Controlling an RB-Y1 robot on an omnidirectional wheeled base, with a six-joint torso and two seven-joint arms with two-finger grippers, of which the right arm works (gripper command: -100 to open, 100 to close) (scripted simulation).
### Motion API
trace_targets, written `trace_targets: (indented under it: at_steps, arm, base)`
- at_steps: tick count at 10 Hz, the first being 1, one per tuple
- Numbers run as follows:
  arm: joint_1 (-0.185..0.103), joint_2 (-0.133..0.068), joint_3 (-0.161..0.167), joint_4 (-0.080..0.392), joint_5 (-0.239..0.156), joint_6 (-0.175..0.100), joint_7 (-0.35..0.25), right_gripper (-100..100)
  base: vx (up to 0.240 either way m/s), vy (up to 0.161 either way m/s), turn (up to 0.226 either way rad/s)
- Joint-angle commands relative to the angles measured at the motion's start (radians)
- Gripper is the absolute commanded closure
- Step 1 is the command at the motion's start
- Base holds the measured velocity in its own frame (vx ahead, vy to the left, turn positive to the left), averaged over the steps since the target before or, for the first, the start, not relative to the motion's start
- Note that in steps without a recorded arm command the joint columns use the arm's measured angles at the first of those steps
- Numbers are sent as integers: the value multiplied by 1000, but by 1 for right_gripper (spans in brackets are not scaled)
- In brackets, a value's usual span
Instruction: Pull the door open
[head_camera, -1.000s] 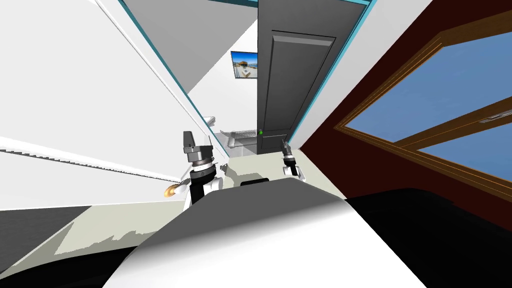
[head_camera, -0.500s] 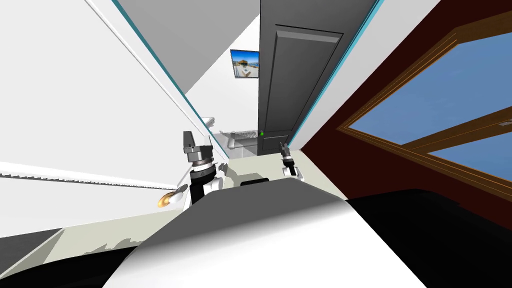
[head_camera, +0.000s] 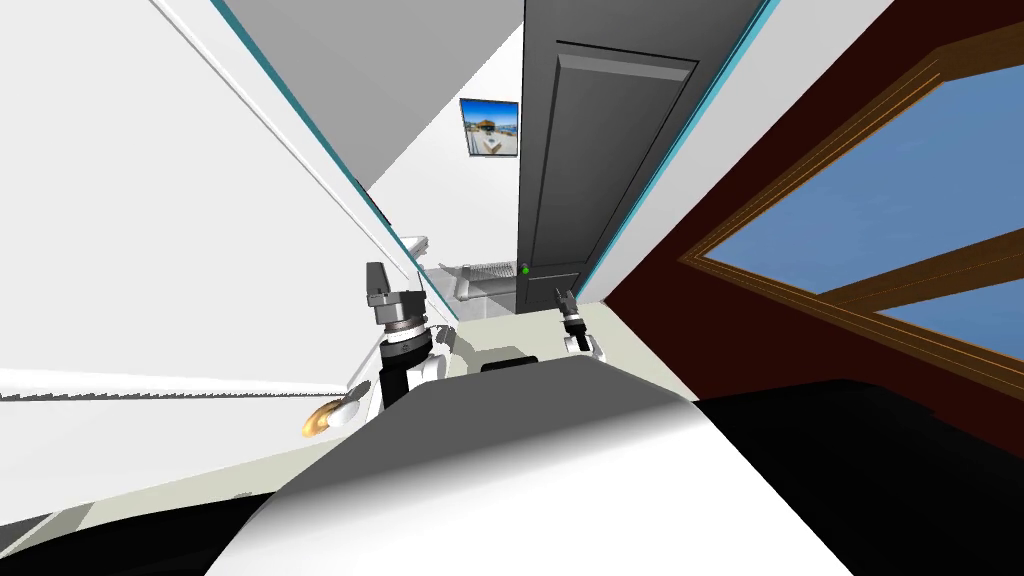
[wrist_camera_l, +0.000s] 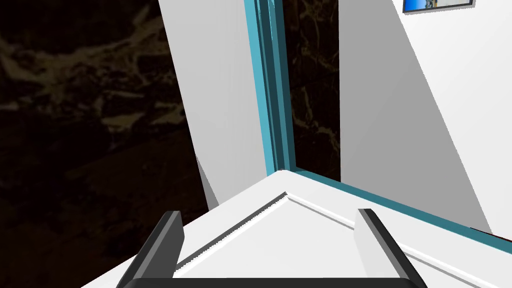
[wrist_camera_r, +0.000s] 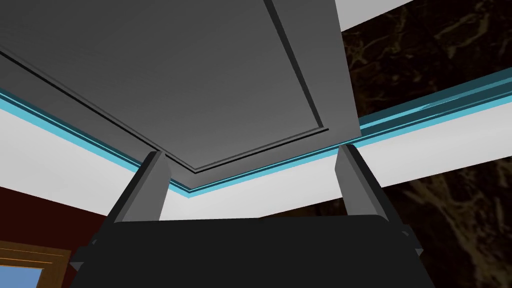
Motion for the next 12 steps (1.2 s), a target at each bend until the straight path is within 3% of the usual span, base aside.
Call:
trace_targets:
  at_steps: [1,12]
  arm:
    - [-14,0,-5,41,14,-9,29,-100]
    - [-95,1,-40,297,100,-66,200,-100]
  base:
    - [112,37,-13]
    - [97,24,-10]
